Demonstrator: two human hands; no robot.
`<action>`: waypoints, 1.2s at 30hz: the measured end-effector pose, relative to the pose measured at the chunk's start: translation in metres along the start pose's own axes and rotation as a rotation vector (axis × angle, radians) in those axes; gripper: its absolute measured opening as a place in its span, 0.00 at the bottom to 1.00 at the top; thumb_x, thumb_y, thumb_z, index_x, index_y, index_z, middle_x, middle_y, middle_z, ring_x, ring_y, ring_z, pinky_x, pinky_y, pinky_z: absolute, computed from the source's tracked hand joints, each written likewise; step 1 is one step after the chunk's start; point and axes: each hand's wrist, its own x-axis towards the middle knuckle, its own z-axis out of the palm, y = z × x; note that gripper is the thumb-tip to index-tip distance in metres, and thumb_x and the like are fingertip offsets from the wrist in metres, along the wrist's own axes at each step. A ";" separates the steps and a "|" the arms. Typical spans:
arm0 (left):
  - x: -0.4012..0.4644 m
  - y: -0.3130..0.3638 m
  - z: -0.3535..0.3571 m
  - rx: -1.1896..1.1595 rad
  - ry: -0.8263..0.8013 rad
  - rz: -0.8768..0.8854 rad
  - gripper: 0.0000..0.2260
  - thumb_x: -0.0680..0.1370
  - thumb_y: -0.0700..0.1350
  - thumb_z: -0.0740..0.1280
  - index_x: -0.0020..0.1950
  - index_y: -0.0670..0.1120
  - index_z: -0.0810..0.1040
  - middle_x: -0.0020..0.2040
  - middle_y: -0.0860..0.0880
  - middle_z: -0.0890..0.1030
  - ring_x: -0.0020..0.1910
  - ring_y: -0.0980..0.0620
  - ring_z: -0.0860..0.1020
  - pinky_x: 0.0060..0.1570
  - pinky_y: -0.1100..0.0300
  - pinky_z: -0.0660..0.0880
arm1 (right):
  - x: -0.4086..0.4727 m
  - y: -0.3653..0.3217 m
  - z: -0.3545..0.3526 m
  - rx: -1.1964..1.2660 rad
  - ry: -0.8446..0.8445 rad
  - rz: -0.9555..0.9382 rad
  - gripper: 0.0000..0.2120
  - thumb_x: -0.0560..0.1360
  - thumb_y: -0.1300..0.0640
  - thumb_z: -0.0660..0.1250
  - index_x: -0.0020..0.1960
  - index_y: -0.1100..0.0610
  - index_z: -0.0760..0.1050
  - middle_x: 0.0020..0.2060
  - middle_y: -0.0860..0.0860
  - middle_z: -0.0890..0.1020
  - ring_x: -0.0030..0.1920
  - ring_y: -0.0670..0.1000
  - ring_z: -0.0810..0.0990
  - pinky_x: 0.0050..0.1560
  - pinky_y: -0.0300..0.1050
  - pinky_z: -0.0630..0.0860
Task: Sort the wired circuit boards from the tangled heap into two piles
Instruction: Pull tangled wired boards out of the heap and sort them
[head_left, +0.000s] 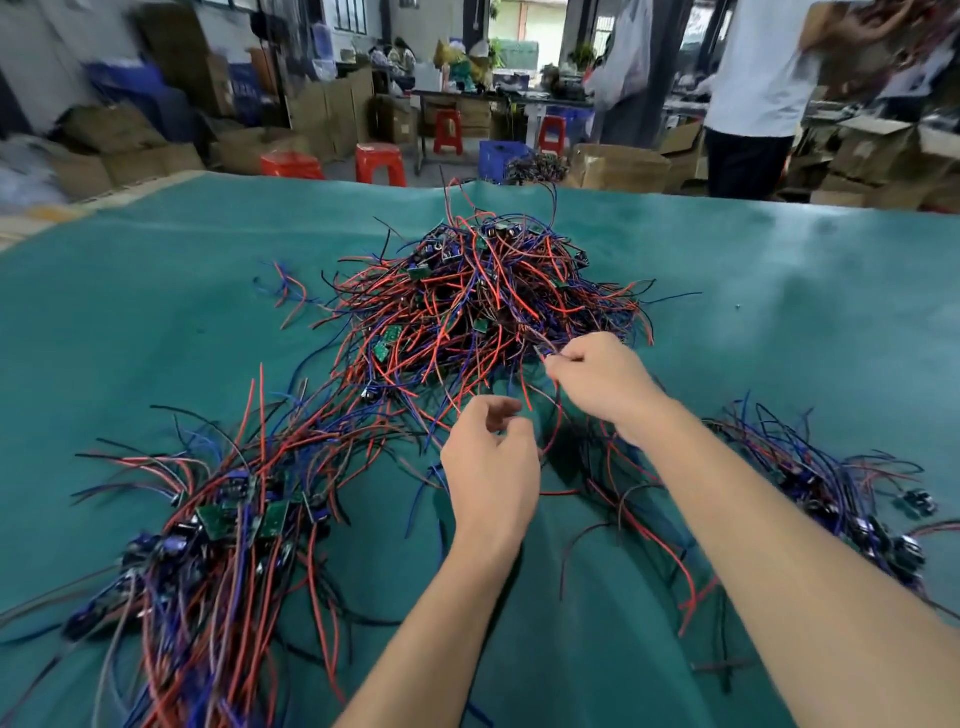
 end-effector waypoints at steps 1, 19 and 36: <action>0.001 0.000 0.000 0.005 -0.002 -0.006 0.08 0.76 0.39 0.63 0.46 0.51 0.79 0.40 0.49 0.83 0.31 0.55 0.81 0.37 0.53 0.77 | -0.003 0.005 -0.009 0.033 -0.015 0.003 0.18 0.80 0.52 0.66 0.42 0.67 0.78 0.32 0.55 0.76 0.35 0.55 0.74 0.36 0.45 0.65; -0.005 0.002 0.003 -0.066 -0.263 0.004 0.08 0.80 0.41 0.65 0.42 0.47 0.81 0.37 0.48 0.85 0.27 0.52 0.81 0.21 0.65 0.66 | -0.077 0.033 -0.041 0.115 -0.084 -0.123 0.11 0.77 0.53 0.71 0.36 0.55 0.80 0.28 0.47 0.81 0.30 0.47 0.74 0.39 0.47 0.71; -0.015 0.008 0.001 -0.330 -0.755 -0.094 0.05 0.79 0.44 0.68 0.47 0.44 0.82 0.38 0.47 0.83 0.26 0.58 0.69 0.23 0.68 0.60 | -0.091 0.054 -0.026 0.879 -0.111 -0.030 0.12 0.71 0.47 0.75 0.48 0.55 0.88 0.34 0.50 0.83 0.34 0.48 0.74 0.28 0.38 0.64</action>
